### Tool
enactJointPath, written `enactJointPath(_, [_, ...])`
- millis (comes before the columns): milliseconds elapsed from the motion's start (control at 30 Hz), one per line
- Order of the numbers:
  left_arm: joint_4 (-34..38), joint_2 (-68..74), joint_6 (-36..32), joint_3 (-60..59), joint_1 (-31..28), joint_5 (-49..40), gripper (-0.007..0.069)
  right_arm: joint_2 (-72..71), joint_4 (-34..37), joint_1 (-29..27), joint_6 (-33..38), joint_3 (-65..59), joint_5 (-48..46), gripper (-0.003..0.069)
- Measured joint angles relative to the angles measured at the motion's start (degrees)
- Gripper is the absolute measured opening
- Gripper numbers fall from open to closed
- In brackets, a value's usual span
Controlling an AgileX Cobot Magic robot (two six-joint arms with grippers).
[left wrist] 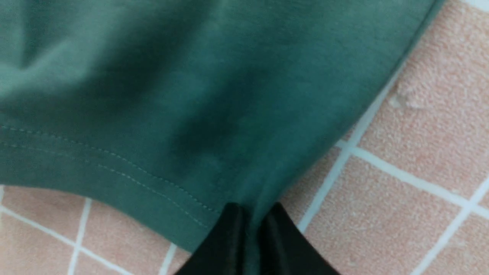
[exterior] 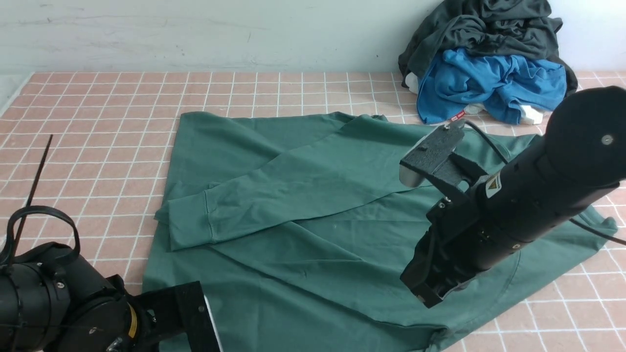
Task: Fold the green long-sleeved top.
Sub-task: Use both arms simultaneously to clamp the lower edge of the clothing fabric
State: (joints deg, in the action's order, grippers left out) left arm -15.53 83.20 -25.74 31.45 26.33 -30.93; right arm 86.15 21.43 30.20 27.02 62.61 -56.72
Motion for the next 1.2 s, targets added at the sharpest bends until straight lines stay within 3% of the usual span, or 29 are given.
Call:
enactJointPath(200, [-0.5,-6.4,9.0,2.0,1.7,-4.7,0.0006,-2.3,-3.7,0.0,2.8,0.0,0.8,0.0013])
enactJointPath(367, [-5.5,-14.2,14.5,3.1,1.7,-11.3,0.0006,-6.9,-9.9,0.0,3.4,0.0,0.5,0.0006])
enactJointPath(567, [-10.3,-21.7,23.0,3.1,1.7,-12.3,0.0006,-5.8,-17.6,0.0,5.2,-5.8,-2.8,0.0032])
enactJointPath(767, [-11.2,-24.8,25.7,3.1,1.7,-12.3,0.0006,1.4,-30.7,0.0,3.4,-13.1,4.3,0.0257])
enactJointPath(867, [-11.3,-24.9,25.7,3.1,1.7,-12.3,0.0006,5.8,-39.8,0.0,-0.6,-14.3,7.9,0.0399])
enactJointPath(933, [-11.3,-24.9,25.7,3.1,1.7,-12.3,0.0006,8.4,-44.4,0.0,-3.4,-14.3,9.3,0.0445])
enactJointPath(1067, [-11.3,-24.9,25.7,3.0,1.7,-12.3,0.0006,11.9,-49.8,0.1,-8.6,-14.0,10.7,0.0424])
enactJointPath(1200, [-11.3,-25.0,25.7,3.0,1.7,-12.3,0.0006,12.8,-52.9,0.5,-14.5,-13.7,10.8,0.0252])
